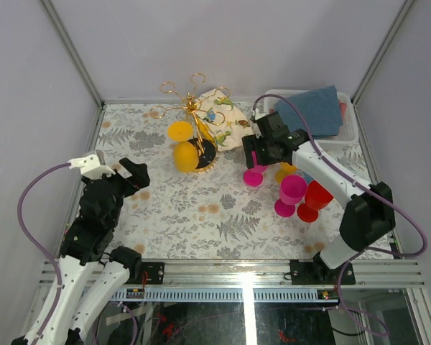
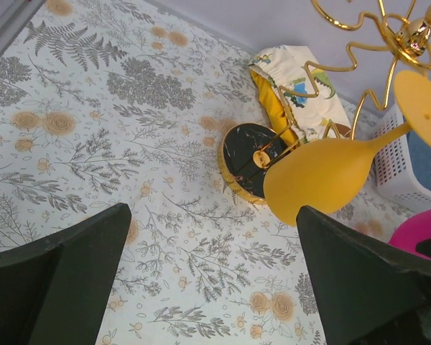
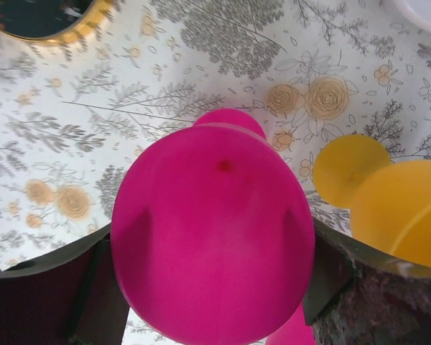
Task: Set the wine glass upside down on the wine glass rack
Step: Pick up the wine glass at the center of the board.
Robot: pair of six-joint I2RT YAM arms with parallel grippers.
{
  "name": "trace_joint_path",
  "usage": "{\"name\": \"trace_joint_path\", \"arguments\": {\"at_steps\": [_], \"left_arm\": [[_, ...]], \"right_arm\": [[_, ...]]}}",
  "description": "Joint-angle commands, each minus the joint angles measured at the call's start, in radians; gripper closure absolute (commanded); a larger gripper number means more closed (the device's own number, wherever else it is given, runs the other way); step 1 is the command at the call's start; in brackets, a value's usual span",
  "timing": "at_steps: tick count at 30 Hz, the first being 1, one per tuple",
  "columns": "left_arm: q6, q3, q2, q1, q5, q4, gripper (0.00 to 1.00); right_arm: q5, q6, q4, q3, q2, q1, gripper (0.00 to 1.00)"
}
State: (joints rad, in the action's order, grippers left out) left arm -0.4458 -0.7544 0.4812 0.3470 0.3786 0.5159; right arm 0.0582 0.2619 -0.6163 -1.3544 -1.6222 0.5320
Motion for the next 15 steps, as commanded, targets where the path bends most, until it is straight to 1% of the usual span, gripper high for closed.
{"name": "trace_joint_path", "arguments": {"at_steps": [1, 5, 8, 13, 15], "left_arm": [[0.009, -0.042, -0.015, 0.003, 0.036, -0.026, 0.0], [0.02, -0.096, -0.03, 0.003, -0.032, -0.076, 0.0], [0.044, -0.148, -0.01, 0.003, -0.093, -0.107, 0.0], [0.066, -0.258, 0.092, 0.003, -0.172, -0.067, 0.0], [0.057, -0.279, 0.128, 0.003, -0.216, -0.07, 0.0]], "right_arm": [[-0.051, -0.008, 0.006, -0.066, 0.142, 0.011, 0.23], [-0.087, -0.02, 0.013, -0.094, 0.225, 0.011, 0.23], [-0.1, -0.025, 0.035, -0.117, 0.283, 0.011, 0.23], [-0.131, -0.02, 0.104, -0.105, 0.387, 0.011, 0.23], [-0.144, -0.008, 0.14, -0.093, 0.427, 0.011, 0.23]]}}
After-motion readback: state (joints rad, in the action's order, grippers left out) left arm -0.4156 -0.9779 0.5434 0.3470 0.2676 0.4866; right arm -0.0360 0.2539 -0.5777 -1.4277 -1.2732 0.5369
